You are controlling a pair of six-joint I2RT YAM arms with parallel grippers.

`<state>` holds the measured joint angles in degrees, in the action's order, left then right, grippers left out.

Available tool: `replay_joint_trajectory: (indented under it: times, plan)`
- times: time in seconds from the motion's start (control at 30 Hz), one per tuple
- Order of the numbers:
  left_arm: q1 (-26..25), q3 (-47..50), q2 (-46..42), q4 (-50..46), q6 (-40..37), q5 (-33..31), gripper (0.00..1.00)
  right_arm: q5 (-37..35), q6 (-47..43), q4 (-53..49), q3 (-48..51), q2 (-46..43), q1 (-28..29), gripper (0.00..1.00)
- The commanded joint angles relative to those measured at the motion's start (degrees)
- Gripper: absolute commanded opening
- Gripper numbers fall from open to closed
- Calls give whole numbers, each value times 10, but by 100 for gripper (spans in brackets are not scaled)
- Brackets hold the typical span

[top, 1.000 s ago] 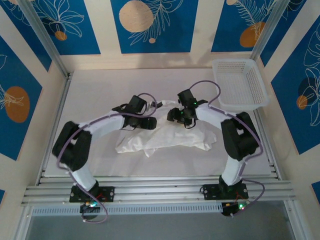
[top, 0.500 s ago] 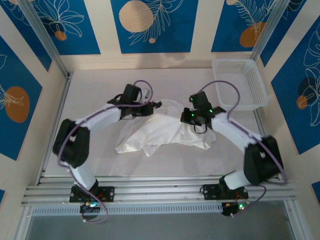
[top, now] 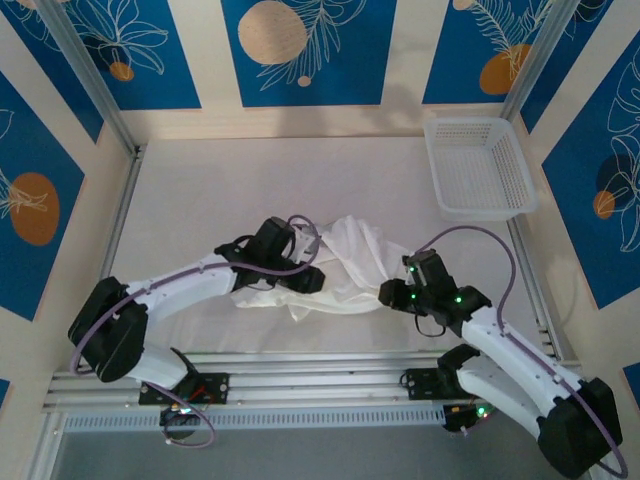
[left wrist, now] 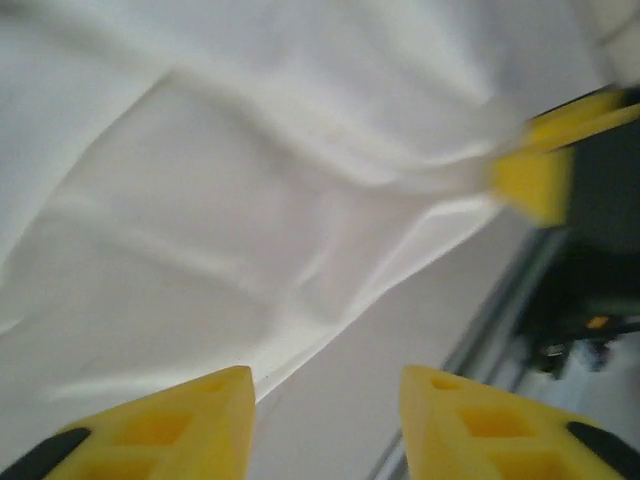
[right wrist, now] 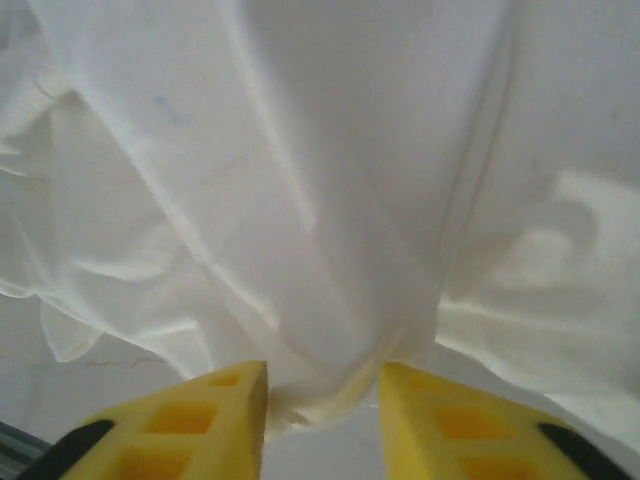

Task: Fold the inside-out t-shirt

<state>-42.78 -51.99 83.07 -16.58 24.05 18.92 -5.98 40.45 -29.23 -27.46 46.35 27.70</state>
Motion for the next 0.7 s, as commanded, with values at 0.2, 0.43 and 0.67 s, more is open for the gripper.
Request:
replay_joint_trajectory:
  times: [0.2, 0.43, 0.67]
  plan:
    - [40, -140, 127, -33, -47, -146, 60, -3, -108, 57, -190, 207, 29, 54]
    - [46, -150, 213, -22, -60, -44, 71, 47, -196, 93, -312, 408, 31, 65]
    - [69, -48, 186, 57, -11, -19, 17, 35, -213, 45, -408, 557, 43, 51]
